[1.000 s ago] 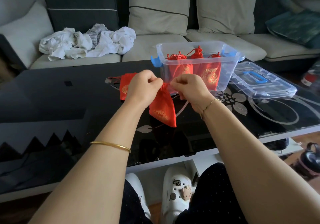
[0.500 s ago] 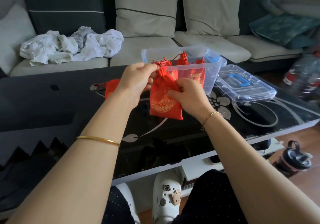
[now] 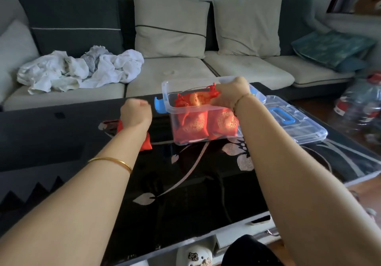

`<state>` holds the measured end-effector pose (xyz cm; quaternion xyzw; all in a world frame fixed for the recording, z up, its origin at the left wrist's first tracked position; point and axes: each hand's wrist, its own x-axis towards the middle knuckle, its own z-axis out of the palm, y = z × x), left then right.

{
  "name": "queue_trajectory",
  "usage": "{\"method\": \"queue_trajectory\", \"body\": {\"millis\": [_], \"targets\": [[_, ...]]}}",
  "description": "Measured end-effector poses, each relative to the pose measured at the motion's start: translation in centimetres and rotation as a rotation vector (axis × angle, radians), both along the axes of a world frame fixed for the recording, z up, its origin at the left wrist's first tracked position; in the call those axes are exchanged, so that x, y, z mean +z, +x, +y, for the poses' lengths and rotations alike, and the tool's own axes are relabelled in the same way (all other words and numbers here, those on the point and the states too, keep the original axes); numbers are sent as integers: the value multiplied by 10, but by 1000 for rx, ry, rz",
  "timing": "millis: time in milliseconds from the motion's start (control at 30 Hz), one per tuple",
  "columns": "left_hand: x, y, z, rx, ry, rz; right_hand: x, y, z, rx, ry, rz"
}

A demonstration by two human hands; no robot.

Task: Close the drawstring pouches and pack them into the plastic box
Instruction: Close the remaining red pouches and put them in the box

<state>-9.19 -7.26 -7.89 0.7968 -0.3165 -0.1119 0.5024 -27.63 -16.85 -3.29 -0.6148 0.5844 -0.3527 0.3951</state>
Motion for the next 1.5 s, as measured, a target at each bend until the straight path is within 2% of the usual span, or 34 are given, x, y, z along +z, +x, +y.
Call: {"method": "queue_trajectory", "body": {"millis": [33, 100, 233, 267, 333, 400, 467, 533, 600, 667, 767, 833, 867, 967, 1000, 1067, 1133, 1200, 1300, 1433, 1500], "targets": [[-14, 6, 3, -9, 69, -71, -3, -4, 1, -47, -70, 113], [-43, 14, 10, -66, 239, -183, -10, -8, 8, -91, -162, 102], [-82, 22, 24, -220, 618, -357, -22, 8, 49, -55, -149, -257], [-84, 22, 27, -250, 673, -401, -25, 13, 61, -53, -148, -294], [-84, 22, 36, -267, 713, -498, -36, 27, 80, -32, -134, -309], [-83, 21, 44, -253, 674, -604, -50, 39, 93, 12, -96, -268], [-86, 20, 57, -266, 611, -618, -65, 53, 103, 98, -29, -191], [-90, 19, 67, -324, 507, -458, -83, 64, 106, 222, 31, -72], [-94, 17, 80, -428, 391, -285, -101, 71, 108, 351, 4, 156], [-94, 11, 94, -561, 358, -202, -116, 76, 112, 431, -25, 369], [-87, 1, 104, -645, 313, -2, -128, 72, 109, 476, -18, 435], [-78, -5, 110, -624, 245, 139, -130, 68, 109, 499, 21, 367], [-77, -5, 113, -559, 199, 153, -130, 66, 111, 489, 44, 305], [-79, 1, 112, -213, 183, 92, -124, 54, 116, 468, 93, 80], [-80, 3, 112, -113, 210, 139, -121, 49, 118, 481, 101, 19], [-78, 5, 111, -69, 201, 404, -113, 40, 121, 512, 80, -55], [-74, 7, 108, -139, 63, 701, -106, 34, 124, 547, 30, -73], [-68, 6, 106, -199, -102, 794, -103, 30, 127, 561, -3, -59], [-58, 2, 105, -243, -287, 727, -98, 28, 127, 482, 33, -123], [-53, -2, 108, -380, -291, 539, -91, 25, 125, 371, 152, -397], [-51, -3, 108, -406, -288, 483, -88, 23, 122, 410, 131, -411]]}}
